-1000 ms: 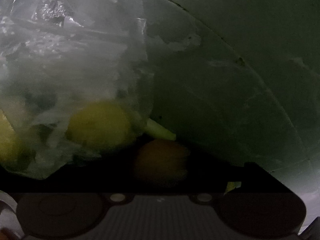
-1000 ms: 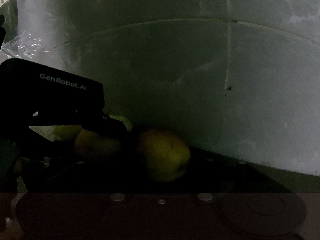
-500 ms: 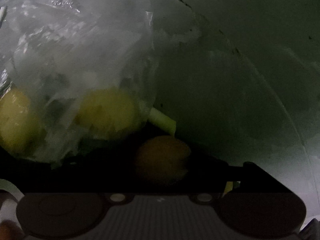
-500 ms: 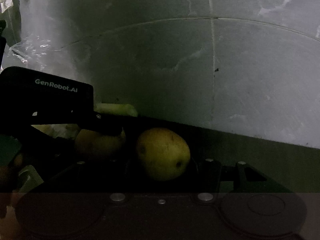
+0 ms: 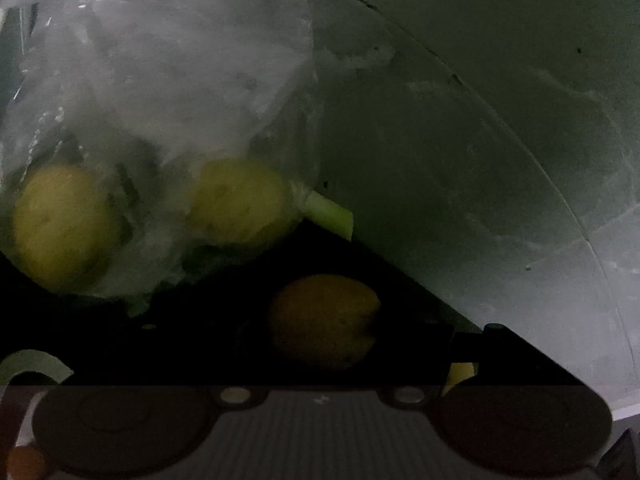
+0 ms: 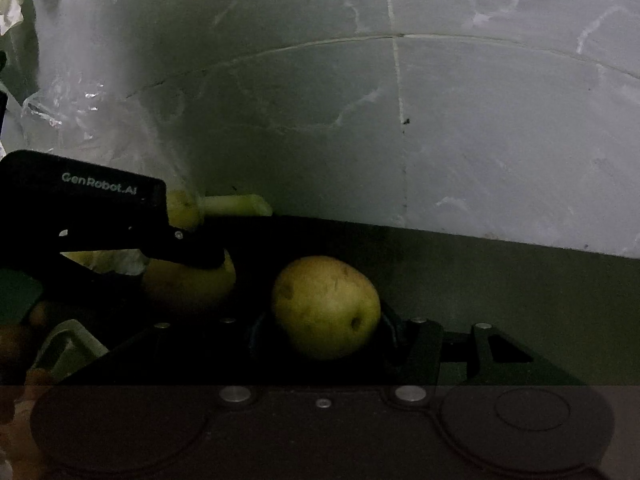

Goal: Organize fruits
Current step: 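Grasp a yellow-green mango with the right gripper while the left grasps another mango, then lift both held mangoes and carry them toward the steel tray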

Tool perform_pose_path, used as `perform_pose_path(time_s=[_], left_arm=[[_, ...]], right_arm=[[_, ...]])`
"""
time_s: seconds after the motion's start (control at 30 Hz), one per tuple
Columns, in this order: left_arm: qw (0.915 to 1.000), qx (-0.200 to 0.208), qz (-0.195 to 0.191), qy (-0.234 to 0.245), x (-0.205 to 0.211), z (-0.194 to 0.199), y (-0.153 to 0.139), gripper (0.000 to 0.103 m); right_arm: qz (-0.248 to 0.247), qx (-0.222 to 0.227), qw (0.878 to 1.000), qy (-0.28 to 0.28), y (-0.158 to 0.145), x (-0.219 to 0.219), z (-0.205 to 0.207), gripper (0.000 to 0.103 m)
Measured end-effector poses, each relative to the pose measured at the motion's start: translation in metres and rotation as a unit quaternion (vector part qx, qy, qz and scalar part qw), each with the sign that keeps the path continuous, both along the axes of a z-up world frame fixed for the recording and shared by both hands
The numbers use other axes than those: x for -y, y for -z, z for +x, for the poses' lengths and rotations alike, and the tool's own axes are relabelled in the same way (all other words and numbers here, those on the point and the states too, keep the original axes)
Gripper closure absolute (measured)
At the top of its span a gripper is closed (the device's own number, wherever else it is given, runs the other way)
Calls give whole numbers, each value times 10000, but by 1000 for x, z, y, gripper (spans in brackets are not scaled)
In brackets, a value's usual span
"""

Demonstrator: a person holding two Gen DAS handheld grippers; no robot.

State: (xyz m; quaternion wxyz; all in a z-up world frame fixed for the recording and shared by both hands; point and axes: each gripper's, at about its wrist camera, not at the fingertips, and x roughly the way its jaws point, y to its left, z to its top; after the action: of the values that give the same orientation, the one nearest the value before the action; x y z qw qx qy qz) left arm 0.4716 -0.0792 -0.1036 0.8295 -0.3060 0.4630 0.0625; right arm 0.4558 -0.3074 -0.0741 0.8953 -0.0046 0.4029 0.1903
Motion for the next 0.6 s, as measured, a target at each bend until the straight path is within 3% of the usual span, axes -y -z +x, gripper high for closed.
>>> perform_pose_path(time_s=[0.6], left_arm=[[9996, -45, 74, 262, -2, -21, -14, 35]], right_arm=[[160, 31, 9996, 231, -5, 8, -20, 48]])
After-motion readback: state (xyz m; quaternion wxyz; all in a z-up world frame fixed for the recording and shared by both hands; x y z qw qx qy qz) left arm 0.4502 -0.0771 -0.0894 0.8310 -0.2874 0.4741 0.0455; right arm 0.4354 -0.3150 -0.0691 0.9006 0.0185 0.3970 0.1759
